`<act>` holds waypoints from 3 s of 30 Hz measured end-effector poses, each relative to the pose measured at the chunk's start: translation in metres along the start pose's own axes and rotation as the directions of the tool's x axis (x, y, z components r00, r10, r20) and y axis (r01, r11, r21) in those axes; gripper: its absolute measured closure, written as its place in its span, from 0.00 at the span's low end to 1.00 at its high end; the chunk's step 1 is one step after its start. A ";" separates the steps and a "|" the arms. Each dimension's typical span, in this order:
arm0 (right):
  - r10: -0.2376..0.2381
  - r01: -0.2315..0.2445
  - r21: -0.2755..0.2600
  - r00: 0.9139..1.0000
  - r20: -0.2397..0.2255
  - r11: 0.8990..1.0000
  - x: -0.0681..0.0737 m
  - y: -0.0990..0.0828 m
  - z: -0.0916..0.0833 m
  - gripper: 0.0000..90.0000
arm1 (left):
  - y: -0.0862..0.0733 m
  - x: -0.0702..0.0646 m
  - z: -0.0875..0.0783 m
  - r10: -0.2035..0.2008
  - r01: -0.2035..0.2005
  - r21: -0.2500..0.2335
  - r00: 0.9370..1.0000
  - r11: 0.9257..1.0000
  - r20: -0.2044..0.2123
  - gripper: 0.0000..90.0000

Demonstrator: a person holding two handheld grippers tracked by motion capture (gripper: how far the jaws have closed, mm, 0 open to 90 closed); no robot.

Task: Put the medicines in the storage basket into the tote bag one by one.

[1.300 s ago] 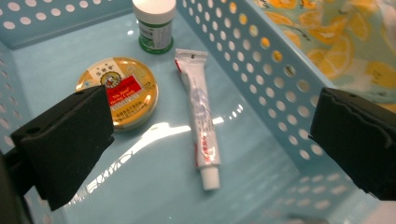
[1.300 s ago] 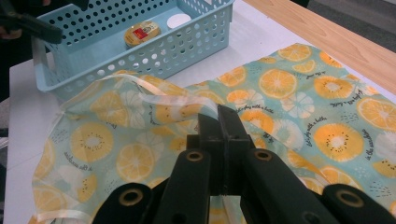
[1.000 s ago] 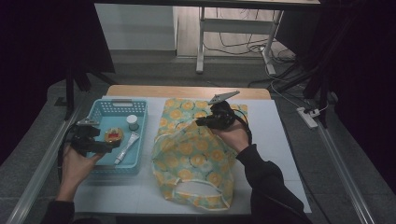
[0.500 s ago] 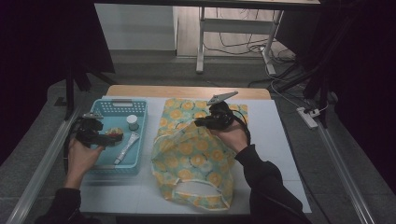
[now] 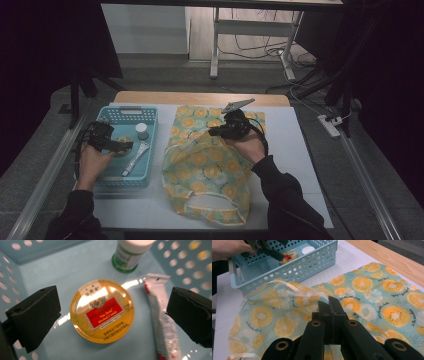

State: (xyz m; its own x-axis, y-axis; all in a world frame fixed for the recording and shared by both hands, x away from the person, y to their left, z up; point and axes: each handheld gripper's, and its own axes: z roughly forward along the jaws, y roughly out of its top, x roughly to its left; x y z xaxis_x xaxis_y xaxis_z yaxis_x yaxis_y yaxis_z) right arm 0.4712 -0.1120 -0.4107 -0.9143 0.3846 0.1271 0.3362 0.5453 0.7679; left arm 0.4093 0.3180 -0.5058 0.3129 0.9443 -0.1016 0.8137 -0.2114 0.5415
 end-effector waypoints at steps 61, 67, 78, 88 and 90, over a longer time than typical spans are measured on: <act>0.011 -0.011 -0.016 1.000 0.001 1.000 -0.002 -0.005 -0.001 1.00 | 0.009 -0.004 -0.033 -0.023 0.023 0.004 0.998 1.000 0.060 0.23; 0.011 -0.011 -0.014 1.000 0.002 1.000 -0.003 -0.005 0.000 1.00 | 0.010 -0.017 -0.047 0.028 -0.025 -0.035 0.996 0.999 0.089 0.23; 0.016 -0.016 -0.017 1.000 0.012 1.000 -0.005 -0.006 -0.001 1.00 | 0.014 -0.046 -0.065 0.116 -0.107 -0.073 0.984 0.992 0.138 0.23; 0.018 -0.018 -0.011 1.000 0.021 1.000 -0.007 -0.007 0.002 1.00 | 0.018 -0.069 -0.073 0.175 -0.156 -0.105 0.963 0.982 0.204 0.23; 0.019 -0.019 -0.009 1.000 0.022 1.000 -0.008 -0.007 0.003 1.00 | 0.018 -0.075 -0.074 0.186 -0.165 -0.109 0.959 0.980 0.214 0.23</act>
State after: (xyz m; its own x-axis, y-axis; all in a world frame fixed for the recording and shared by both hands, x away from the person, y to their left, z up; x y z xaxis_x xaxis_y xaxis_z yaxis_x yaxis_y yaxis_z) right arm 0.4765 -0.1166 -0.4187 -0.9027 0.4110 0.1277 0.3509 0.5311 0.7713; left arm 0.3646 0.2624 -0.4263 0.5561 0.8124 -0.1755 0.6921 -0.3358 0.6389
